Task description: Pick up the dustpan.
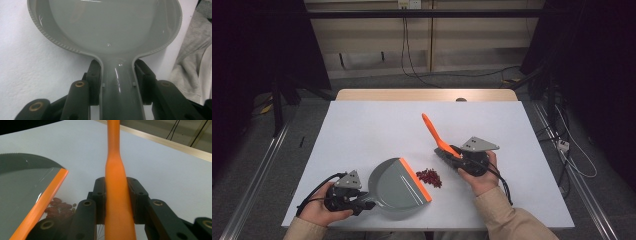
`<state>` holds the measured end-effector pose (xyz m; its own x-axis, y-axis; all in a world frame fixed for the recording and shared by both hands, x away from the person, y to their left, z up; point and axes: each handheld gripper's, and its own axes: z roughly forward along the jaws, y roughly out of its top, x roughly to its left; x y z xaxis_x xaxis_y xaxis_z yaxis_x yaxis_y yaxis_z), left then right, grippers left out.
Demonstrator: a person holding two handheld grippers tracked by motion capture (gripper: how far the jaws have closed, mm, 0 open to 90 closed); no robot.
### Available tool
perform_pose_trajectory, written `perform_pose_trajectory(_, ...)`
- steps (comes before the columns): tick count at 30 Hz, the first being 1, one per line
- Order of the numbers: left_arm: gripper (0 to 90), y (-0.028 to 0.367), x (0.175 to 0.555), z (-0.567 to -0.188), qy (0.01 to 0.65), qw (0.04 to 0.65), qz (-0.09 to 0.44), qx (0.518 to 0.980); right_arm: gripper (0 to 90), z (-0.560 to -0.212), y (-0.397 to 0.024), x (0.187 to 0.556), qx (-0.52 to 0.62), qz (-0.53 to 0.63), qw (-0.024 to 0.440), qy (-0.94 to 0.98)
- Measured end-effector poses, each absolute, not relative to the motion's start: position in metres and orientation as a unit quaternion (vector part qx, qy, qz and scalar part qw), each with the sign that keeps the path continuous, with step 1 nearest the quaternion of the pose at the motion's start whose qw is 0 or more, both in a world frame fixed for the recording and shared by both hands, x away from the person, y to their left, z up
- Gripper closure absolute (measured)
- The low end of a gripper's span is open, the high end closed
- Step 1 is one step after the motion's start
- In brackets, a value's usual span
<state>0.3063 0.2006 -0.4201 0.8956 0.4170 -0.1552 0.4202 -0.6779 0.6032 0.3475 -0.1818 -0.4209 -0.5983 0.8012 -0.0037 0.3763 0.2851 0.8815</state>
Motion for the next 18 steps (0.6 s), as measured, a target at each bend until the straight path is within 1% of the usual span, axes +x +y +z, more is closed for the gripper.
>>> perform_pose_trajectory(6, 62.5, 0.1996, 0.3075, -0.4234, 0.224, 0.332, -0.005, 0.916, 71.5, -0.4293, -0.1745, 0.3481, 0.378, 0.445, 0.235, 0.777)
perform_pose_trajectory(9, 61.9, 0.2003, 0.3081, -0.4240, 0.228, 0.337, -0.005, 0.913, 71.3, -0.4297, -0.1746, 0.3471, 0.377, 0.444, 0.240, 0.776)
perform_pose_trajectory(18, 62.1, 0.1961, 0.3030, -0.4230, 0.214, 0.328, -0.016, 0.920, 70.5, -0.4292, -0.1787, 0.3438, 0.378, 0.429, 0.254, 0.780)
